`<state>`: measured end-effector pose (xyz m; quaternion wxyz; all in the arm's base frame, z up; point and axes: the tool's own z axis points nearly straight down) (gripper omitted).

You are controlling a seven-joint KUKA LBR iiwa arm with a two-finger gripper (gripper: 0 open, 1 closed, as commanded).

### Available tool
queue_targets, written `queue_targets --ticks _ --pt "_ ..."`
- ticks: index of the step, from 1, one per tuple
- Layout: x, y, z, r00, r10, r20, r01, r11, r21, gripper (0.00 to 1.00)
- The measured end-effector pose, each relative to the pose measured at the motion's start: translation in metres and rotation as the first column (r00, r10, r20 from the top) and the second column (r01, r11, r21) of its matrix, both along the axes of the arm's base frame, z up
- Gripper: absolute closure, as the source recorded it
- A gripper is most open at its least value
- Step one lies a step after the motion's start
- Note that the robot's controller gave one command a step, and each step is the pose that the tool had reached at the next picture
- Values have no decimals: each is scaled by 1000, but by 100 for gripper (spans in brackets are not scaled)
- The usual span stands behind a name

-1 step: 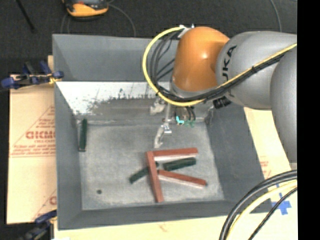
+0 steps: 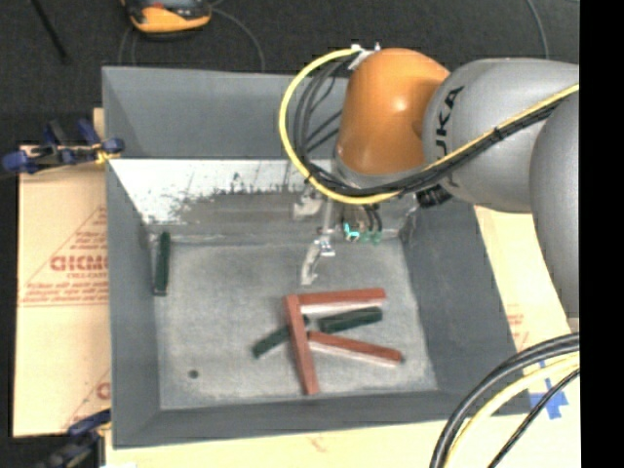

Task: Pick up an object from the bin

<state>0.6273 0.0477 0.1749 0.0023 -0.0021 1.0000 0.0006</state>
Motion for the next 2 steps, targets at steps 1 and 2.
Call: queue_targets --ticks 1,2 --pt "-24 -21 -52 1000 -1 5 1 1000 -1 0" --pt "-50 -27 -79 996 85 26 -85 996 -2 0"
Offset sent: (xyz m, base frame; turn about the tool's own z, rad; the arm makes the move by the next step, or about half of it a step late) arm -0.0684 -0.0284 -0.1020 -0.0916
